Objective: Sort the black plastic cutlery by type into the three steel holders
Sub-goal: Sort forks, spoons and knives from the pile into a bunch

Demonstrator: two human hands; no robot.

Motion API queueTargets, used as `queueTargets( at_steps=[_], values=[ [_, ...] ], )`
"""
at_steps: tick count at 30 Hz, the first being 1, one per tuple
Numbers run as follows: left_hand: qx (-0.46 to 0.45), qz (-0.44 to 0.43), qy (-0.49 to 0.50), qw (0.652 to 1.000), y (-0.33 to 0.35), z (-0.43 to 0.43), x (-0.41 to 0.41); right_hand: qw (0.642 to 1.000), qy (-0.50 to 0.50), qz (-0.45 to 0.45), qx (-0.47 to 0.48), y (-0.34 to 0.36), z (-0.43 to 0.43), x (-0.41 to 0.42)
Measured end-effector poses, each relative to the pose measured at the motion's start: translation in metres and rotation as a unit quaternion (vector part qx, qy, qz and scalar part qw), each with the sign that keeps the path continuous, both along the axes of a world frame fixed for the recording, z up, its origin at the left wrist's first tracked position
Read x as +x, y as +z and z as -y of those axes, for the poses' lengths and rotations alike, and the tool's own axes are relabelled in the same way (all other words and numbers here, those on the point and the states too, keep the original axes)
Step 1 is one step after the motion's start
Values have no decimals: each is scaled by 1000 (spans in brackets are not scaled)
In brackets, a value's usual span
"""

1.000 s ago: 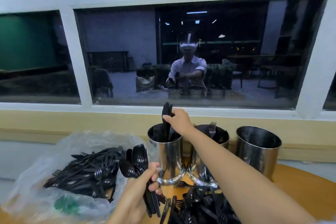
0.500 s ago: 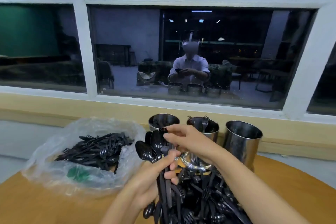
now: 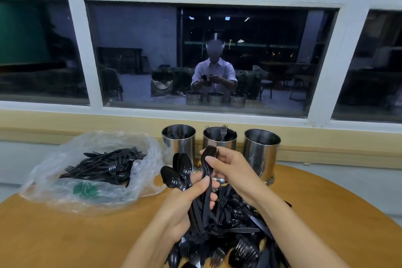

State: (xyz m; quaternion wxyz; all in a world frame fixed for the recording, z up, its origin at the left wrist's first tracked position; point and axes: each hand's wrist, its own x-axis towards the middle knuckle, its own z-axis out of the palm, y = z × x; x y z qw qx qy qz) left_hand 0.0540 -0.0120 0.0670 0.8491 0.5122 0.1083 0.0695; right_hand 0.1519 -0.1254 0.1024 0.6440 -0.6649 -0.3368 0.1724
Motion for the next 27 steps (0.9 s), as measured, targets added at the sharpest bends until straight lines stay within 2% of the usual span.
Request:
queueTargets(
  at_steps=[5, 12, 15, 17, 18, 19, 21, 24, 27],
  values=[
    [33, 4, 21, 999, 0, 10, -2, 1000, 10, 5, -2, -2, 7, 1],
    [-27, 17, -24, 999, -4, 6, 8, 999, -31, 25, 35, -9, 7, 5],
    [-46, 8, -27, 999, -7, 1, 18, 983, -59, -21, 172, -10, 4, 9],
    [-49, -4, -1, 999, -15, -5, 18, 951, -81, -87, 285, -4, 5, 14],
    [-47, -9, 17, 999, -19, -9, 18, 938, -109, -99, 312, -2, 7, 18],
    [-48, -17, 27, 998, -20, -11, 16, 937, -138, -93, 306, 0, 8, 22],
    [-67, -20, 20, 997, -22, -15, 13, 967, -156, -56, 193, -2, 7, 27],
    [-61, -31, -39, 997, -17, -14, 12, 998, -52, -40, 0, -9, -4, 19],
    [-45, -31, -106, 993, -16, -12, 10, 997, 14, -51, -57, -12, -13, 13]
  ],
)
